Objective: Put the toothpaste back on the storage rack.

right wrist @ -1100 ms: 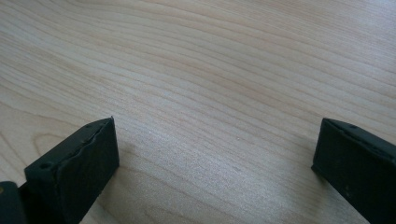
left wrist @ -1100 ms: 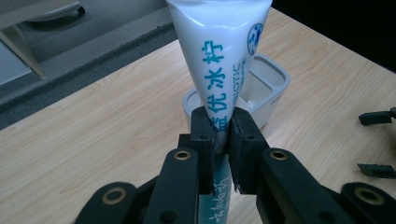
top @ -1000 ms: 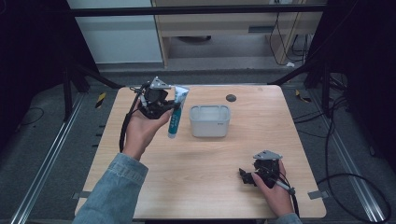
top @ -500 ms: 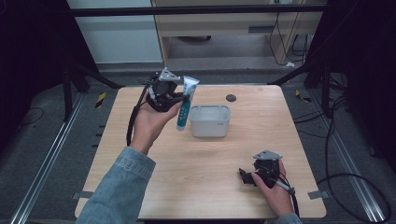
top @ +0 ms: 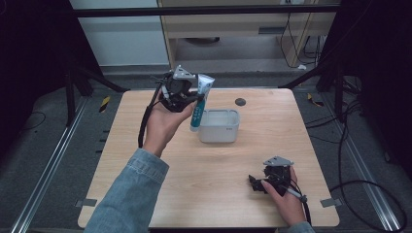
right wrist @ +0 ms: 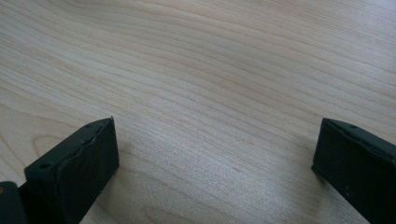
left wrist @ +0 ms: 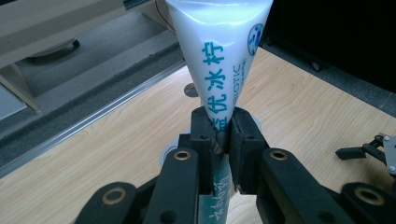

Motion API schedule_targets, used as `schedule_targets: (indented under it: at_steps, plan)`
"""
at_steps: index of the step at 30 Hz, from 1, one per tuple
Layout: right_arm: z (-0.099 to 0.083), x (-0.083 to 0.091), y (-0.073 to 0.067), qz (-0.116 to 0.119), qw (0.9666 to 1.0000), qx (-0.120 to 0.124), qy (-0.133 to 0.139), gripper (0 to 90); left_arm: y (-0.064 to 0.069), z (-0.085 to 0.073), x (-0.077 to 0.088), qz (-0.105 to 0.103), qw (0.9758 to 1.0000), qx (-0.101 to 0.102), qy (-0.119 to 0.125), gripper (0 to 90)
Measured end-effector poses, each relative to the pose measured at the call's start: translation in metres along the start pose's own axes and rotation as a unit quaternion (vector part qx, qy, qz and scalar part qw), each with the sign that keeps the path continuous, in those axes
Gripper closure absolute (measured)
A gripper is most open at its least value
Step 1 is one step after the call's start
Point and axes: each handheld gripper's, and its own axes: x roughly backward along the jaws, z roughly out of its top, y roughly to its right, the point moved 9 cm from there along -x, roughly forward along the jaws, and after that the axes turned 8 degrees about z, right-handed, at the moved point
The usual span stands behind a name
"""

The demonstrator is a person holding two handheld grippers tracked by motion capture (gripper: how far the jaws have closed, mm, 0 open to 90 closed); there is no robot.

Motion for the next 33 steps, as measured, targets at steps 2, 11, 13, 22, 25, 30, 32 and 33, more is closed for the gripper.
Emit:
schedule_targets:
  at_steps: [2, 11, 13, 22, 25, 30, 32, 33]
  plan:
    - [0.0, 0.0, 0.0, 0.001, 1.0, 0.0, 0.0, 0.4, 0.002, 0.003, -0.001, 0.0, 1.0, 0.001, 0.003, 81.0]
    - [0.0, -0.001, 0.001, -0.002, 1.0, 0.004, 0.001, 0.4, 0.013, 0.02, -0.014, -0.001, 0.9999, -0.009, 0.011, 80.9]
    - [0.001, -0.001, 0.001, -0.003, 1.0, 0.006, 0.0, 0.4, 0.015, 0.021, -0.019, -0.003, 0.9999, -0.013, 0.005, 80.9]
    - [0.002, -0.002, 0.002, -0.002, 1.0, 0.003, 0.001, 0.4, 0.016, 0.026, -0.038, -0.001, 1.0, -0.005, 0.004, 80.9]
    - [0.002, -0.002, 0.002, -0.003, 1.0, 0.004, 0.001, 0.4, 0.016, 0.025, -0.043, -0.005, 1.0, -0.001, 0.002, 80.9]
    - [0.002, -0.002, 0.002, -0.003, 1.0, 0.004, 0.001, 0.4, 0.015, 0.028, -0.045, -0.006, 0.9999, 0.005, 0.01, 80.9]
    - [0.002, -0.002, 0.002, -0.003, 1.0, 0.004, 0.001, 0.4, 0.016, 0.03, -0.046, -0.007, 0.9999, 0.005, 0.013, 80.9]
    - [0.002, -0.002, 0.002, -0.003, 1.0, 0.005, 0.0, 0.4, 0.016, 0.03, -0.047, -0.008, 0.9998, 0.008, 0.014, 80.9]
